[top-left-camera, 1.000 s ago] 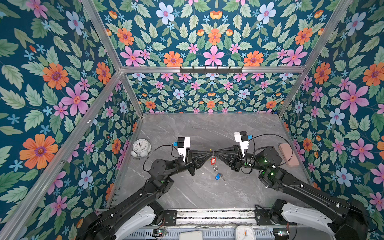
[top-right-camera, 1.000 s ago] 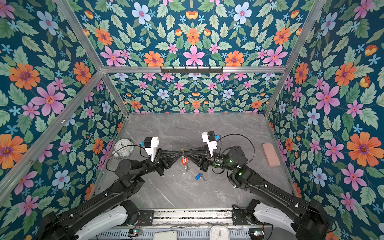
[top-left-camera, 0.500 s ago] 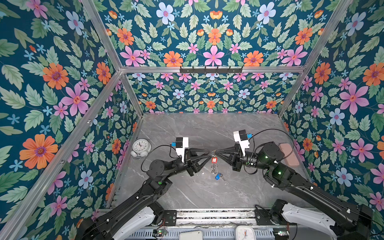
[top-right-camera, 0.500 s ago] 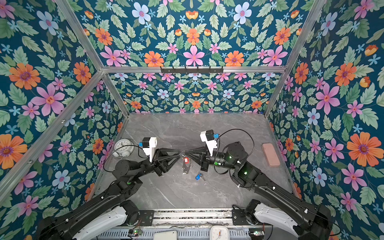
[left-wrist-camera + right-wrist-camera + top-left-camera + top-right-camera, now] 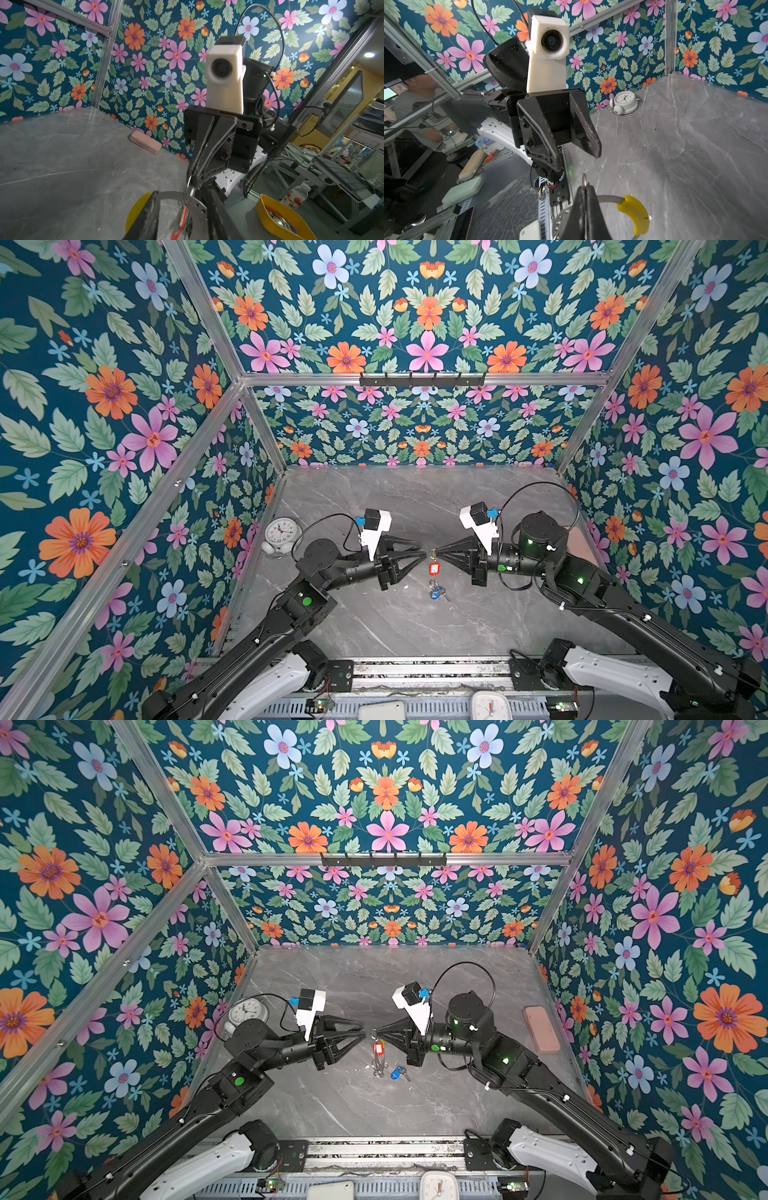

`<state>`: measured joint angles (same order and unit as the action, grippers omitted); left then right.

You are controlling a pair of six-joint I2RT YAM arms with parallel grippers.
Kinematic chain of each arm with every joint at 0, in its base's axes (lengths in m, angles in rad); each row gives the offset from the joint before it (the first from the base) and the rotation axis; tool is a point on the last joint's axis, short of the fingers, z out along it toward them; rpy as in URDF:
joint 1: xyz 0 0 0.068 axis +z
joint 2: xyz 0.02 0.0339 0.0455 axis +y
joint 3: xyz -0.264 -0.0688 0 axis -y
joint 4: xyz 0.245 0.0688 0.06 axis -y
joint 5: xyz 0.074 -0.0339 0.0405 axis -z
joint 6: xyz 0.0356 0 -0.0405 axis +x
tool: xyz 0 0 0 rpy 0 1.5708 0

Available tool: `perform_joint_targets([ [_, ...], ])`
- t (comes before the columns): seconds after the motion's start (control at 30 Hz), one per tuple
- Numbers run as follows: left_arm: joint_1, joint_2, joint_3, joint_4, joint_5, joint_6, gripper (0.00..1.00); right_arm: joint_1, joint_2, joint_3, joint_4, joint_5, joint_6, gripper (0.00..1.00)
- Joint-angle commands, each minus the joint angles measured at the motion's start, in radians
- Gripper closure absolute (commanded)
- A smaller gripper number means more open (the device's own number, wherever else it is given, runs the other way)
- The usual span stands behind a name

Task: Remove the keys from the keyring

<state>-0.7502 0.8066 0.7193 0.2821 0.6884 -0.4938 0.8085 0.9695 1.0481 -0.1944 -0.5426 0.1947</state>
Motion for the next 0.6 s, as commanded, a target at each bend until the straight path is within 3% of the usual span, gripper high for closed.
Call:
perform_joint_targets([
  [0.0, 0.001, 0.016, 0.022, -0.070, 0.060, 0.043, 0.61, 0.001, 0.013, 0.034, -0.072, -0.003, -0.052, 1.00],
  [0.23, 0.002, 0.063, 0.049, -0.083, 0.117, 0.049, 0.66, 0.001, 0.054, 0.080, -0.128, -0.031, -0.081, 1.00],
  [0.57, 0.001, 0.077, 0.057, -0.075, 0.148, 0.043, 0.80, 0.003, 0.070, 0.104, -0.156, -0.017, -0.105, 1.00],
])
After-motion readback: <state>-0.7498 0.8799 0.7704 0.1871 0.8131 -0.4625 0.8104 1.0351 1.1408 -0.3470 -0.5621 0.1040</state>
